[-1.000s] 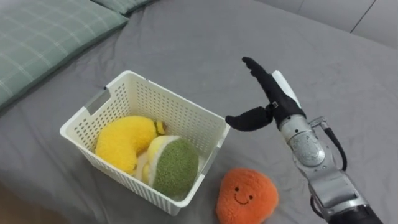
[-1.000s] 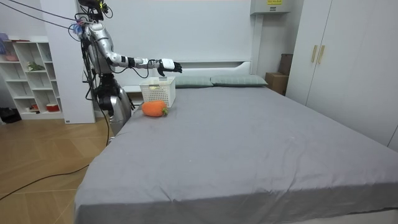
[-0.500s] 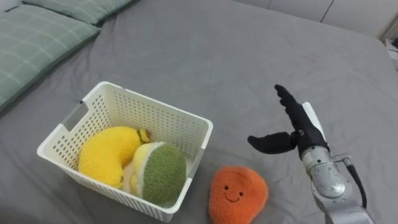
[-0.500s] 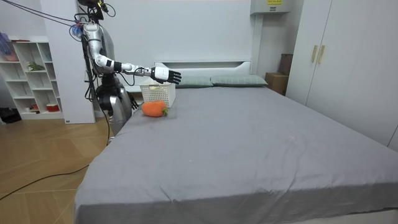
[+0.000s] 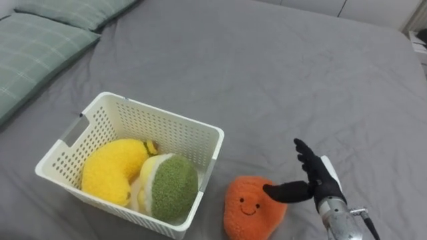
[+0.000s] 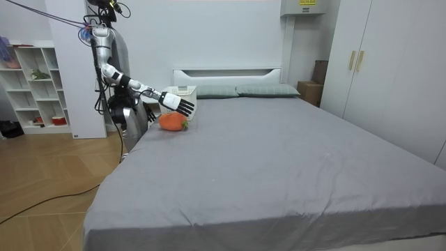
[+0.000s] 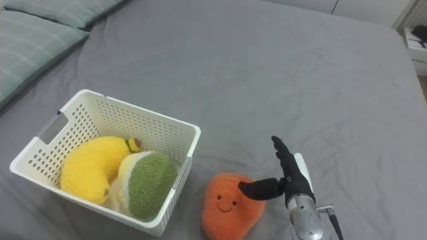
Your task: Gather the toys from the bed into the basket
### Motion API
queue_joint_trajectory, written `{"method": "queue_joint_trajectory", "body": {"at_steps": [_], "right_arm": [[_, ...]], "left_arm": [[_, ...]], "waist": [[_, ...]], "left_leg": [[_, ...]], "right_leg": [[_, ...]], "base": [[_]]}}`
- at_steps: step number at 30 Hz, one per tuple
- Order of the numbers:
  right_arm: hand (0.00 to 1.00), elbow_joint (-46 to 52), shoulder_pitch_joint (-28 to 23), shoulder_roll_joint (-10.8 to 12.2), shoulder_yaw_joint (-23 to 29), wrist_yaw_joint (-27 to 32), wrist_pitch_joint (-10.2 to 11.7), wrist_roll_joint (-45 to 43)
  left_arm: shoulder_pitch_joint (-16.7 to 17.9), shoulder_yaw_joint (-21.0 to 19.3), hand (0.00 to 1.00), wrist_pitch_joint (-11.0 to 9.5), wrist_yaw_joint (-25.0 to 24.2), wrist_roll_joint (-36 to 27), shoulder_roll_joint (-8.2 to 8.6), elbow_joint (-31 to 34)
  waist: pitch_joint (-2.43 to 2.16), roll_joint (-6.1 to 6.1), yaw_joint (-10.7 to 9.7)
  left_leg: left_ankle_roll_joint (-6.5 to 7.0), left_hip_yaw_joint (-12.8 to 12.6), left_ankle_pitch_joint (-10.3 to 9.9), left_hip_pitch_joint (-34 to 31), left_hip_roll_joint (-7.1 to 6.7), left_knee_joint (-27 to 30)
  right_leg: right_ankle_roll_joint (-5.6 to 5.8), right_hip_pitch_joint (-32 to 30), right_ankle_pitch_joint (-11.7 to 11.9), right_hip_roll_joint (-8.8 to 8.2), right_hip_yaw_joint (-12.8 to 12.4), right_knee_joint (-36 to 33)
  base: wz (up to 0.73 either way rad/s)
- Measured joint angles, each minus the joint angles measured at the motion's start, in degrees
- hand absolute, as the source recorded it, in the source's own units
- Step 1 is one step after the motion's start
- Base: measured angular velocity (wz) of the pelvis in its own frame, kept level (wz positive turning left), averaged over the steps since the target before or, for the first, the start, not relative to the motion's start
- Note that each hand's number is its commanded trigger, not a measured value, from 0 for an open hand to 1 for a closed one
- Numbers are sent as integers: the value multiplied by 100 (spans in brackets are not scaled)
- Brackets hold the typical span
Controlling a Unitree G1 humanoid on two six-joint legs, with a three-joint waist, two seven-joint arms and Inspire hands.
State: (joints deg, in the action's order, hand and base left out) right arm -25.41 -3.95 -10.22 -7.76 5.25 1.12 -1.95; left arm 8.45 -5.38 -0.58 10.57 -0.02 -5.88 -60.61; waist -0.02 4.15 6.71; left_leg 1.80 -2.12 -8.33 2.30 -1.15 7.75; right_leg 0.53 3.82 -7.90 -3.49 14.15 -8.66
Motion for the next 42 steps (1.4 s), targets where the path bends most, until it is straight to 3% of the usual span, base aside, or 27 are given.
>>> {"method": "queue_joint_trajectory", "body": {"at_steps": [11,19,23,30,35,39,40,41,42], "right_arm": [[0,-274,6,65,-320,-199,1,224],[0,-760,31,79,-567,-350,13,129],[0,-761,46,79,-568,-421,13,-22],[0,-807,59,79,-570,-478,24,-526],[0,-1301,261,80,-695,-445,76,-579],[0,-1751,438,89,-695,-393,83,-645],[48,-1850,490,94,-696,-393,82,-652],[66,-1904,522,99,-696,-393,81,-665],[100,-1971,557,110,-696,-393,81,-715]], "left_arm": [[-1,4,0,-3,-5,-47,1,7],[-7,116,0,-83,-79,-46,-8,-2],[-10,114,0,-109,-133,-44,-28,-1],[-19,94,0,-139,-277,-42,-49,0],[-18,100,0,-147,-244,-43,-58,-6],[-22,94,0,-156,-239,-43,-79,-19],[-33,95,0,-158,-238,-43,-79,-37],[-41,94,0,-158,-238,-43,-79,-48],[-49,94,0,-160,-235,-42,-81,-61]], "waist": [[-13,37,4],[48,16,9],[50,26,14],[52,50,145],[36,103,187],[48,147,256],[54,145,292],[55,147,304],[58,154,322]], "left_leg": [[1,-29,-1,-73,-2,0],[2,7,-19,-141,-6,10],[2,-1,-19,-179,-5,16],[2,-17,-20,-192,-1,34],[1,-18,-19,-152,1,12],[1,-12,-35,-104,2,1],[1,-6,-40,-102,3,4],[1,6,-40,-103,2,5],[1,25,-40,-105,0,9]], "right_leg": [[3,-68,-2,-4,20,3],[5,-97,-3,-5,32,4],[5,-142,-3,-3,32,5],[5,-176,-3,0,16,4],[4,-144,-2,2,22,-1],[5,-83,-3,4,23,1],[5,-82,-2,6,12,1],[5,-80,-2,6,14,1],[5,-76,-2,6,20,1]], "base": [[1],[2],[-1],[-1],[0],[0],[0],[0],[5]]}}
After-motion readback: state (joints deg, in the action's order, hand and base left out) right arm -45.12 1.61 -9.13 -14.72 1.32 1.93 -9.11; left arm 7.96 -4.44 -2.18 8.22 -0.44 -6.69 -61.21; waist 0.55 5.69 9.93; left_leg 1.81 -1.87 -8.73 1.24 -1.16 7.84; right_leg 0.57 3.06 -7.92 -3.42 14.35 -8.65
